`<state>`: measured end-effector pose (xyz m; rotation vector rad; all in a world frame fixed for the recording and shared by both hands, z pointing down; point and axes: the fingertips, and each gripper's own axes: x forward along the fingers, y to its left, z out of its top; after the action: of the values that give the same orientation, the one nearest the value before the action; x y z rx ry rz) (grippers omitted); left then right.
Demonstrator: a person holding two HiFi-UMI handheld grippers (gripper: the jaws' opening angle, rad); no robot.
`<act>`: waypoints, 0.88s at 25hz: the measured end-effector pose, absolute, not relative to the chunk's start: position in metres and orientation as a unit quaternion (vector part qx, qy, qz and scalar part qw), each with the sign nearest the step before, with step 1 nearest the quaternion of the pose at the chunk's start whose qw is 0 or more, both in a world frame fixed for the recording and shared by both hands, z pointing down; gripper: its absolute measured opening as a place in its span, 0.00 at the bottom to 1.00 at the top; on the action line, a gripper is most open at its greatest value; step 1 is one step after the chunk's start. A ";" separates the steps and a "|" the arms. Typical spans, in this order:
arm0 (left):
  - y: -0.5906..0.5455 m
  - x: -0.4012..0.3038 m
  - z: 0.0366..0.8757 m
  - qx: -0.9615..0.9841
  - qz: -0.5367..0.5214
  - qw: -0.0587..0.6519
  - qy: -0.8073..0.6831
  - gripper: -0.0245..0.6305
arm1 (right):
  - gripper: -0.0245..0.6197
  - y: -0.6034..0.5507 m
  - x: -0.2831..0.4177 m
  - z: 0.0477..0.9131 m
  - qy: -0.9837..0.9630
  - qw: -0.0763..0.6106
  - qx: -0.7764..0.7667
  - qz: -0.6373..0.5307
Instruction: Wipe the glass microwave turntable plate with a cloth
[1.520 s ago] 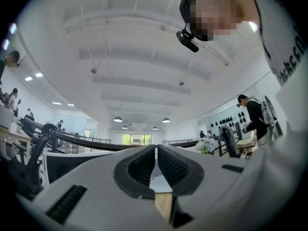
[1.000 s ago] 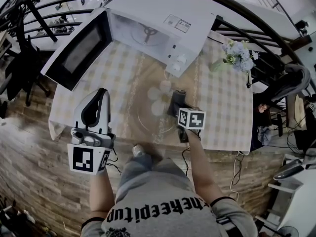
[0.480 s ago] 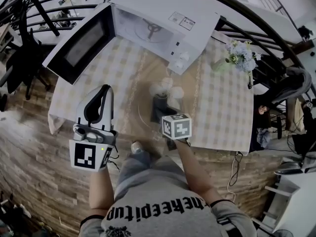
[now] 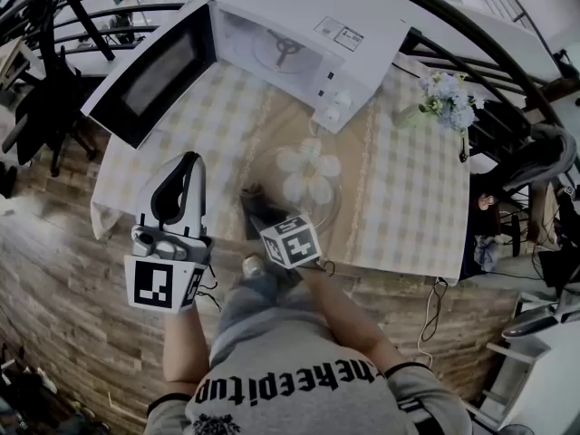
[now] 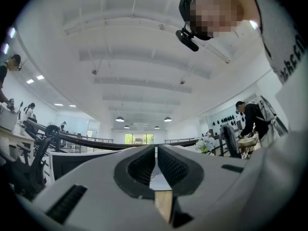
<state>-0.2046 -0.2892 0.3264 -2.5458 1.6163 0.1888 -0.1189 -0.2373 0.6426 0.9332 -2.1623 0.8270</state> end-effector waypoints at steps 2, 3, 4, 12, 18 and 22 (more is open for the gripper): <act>-0.288 -0.203 0.326 -0.842 0.062 0.061 0.532 0.07 | 0.22 -0.239 -0.109 0.643 -0.817 0.311 0.363 0.322; -0.288 -0.201 0.325 -0.843 0.063 0.062 0.531 0.07 | 0.22 -0.240 -0.102 0.643 -0.814 0.307 0.371 0.324; -0.288 -0.200 0.325 -0.843 0.063 0.062 0.530 0.07 | 0.22 -0.241 -0.094 0.643 -0.811 0.304 0.379 0.326; -0.285 -0.186 0.321 -0.848 0.066 0.063 0.522 0.07 | 0.22 -0.254 -0.020 0.644 -0.773 0.274 0.452 0.350; -0.282 -0.178 0.319 -0.850 0.067 0.064 0.518 0.07 | 0.22 -0.261 0.027 0.643 -0.747 0.261 0.495 0.358; -0.279 -0.174 0.319 -0.851 0.066 0.064 0.517 0.07 | 0.22 -0.262 0.055 0.643 -0.730 0.260 0.521 0.357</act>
<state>-0.1740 -0.2792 0.3191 -2.5696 1.5627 0.1980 0.0553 -0.2624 0.6430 1.4118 -1.9775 0.9670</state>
